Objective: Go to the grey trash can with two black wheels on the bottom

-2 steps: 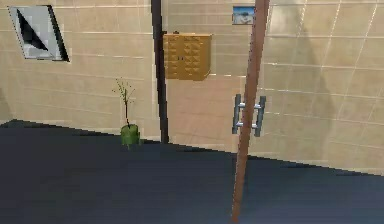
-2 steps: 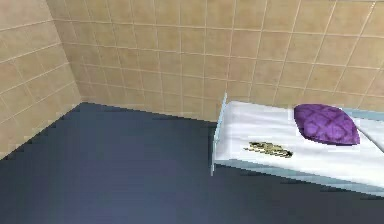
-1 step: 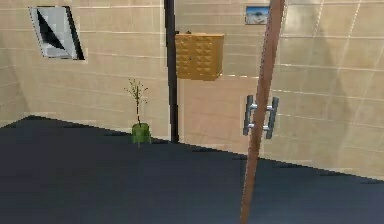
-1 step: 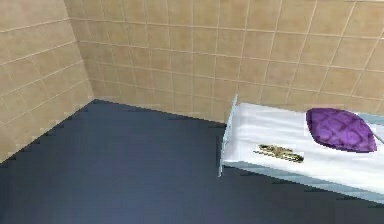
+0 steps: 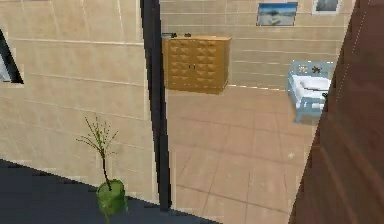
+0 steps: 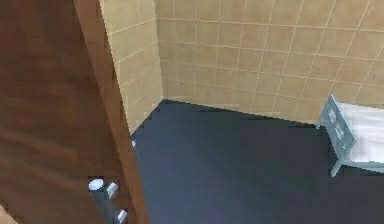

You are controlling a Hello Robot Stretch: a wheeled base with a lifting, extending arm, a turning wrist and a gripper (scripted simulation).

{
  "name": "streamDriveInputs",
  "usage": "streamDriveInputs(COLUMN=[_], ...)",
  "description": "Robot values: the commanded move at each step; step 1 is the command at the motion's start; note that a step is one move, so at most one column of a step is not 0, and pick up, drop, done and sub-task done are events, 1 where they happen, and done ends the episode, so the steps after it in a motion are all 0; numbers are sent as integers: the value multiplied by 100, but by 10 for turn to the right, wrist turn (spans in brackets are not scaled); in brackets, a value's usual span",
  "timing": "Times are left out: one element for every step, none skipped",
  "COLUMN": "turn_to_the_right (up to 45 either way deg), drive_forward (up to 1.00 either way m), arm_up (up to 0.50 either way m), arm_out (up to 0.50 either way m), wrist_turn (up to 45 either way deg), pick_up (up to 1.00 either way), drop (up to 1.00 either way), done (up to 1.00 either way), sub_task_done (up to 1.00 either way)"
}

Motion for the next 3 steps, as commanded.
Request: streamDriveInputs(turn_to_the_right=[-60, 0, 360], drive_forward=[0, 20, 0], arm_up=[0, 0, 0], arm_out=[0, 0, 0], wrist_turn=[0, 0, 0], pick_up=[0, 0, 0], drop=[0, 0, 0], done=[0, 0, 0], sub_task_done=[0, 0, 0])
